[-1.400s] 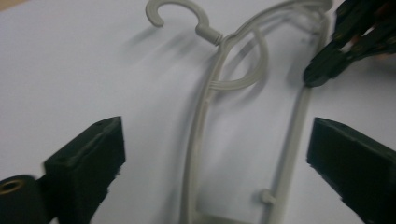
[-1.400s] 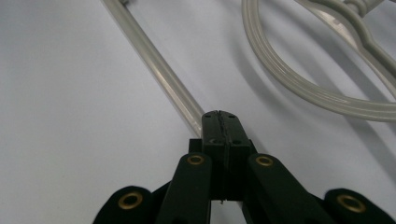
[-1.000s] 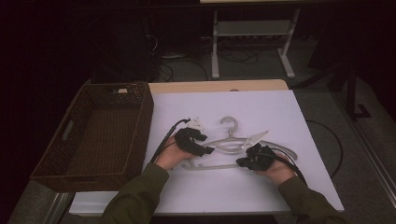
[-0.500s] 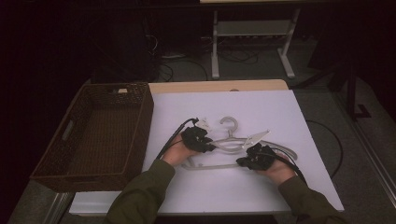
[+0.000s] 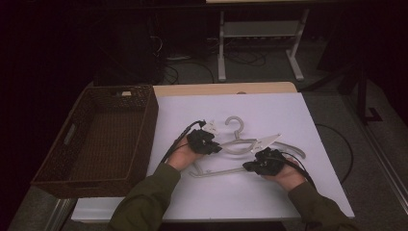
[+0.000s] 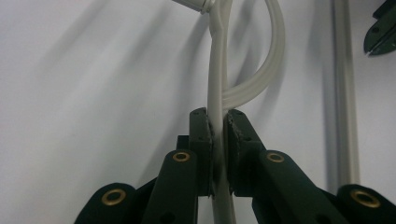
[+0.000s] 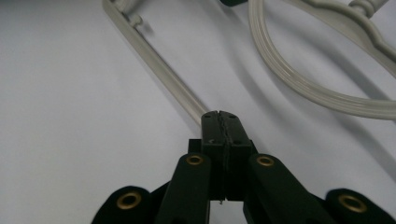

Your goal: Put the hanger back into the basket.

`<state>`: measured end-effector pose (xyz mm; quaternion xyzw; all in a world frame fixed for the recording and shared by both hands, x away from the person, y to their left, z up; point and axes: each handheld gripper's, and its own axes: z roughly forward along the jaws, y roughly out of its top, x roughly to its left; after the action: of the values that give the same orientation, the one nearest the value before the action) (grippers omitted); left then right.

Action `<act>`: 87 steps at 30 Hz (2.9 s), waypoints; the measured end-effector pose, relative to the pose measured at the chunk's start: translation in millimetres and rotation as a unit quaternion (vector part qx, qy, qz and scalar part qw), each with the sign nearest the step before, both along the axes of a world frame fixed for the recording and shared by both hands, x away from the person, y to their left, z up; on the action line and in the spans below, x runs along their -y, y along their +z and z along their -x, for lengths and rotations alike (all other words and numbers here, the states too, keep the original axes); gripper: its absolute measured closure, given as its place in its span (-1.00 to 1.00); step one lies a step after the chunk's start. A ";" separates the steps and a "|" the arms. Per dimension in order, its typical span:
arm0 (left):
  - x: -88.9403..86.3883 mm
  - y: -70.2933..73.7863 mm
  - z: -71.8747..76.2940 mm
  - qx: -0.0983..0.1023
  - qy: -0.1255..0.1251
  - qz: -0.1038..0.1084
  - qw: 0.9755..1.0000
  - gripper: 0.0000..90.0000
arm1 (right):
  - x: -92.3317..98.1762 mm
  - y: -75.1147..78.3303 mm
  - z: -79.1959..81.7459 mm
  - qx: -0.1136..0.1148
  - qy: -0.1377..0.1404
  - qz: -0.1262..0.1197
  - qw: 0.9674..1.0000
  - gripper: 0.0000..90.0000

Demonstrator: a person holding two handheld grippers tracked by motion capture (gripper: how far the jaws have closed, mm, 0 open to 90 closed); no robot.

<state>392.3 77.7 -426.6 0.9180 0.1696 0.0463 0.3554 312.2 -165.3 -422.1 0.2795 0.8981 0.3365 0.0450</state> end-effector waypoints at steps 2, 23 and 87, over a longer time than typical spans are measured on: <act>-1.9 3.6 0.6 0.001 0.002 0.013 1.000 0.83 | 1.8 5.1 2.0 0.004 -0.001 -0.016 1.000 0.85; -23.8 65.7 7.3 0.024 0.048 0.044 0.998 0.84 | 27.9 32.6 26.3 0.056 -0.013 -0.087 0.995 0.27; -313.7 173.5 52.4 0.115 0.293 0.024 0.949 0.84 | 49.4 25.1 38.0 0.114 -0.097 -0.097 0.984 -0.89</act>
<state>339.9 391.4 -253.0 0.8076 0.3902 0.2495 0.3650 274.2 -214.7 -397.0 0.3283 0.8186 0.4458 0.1527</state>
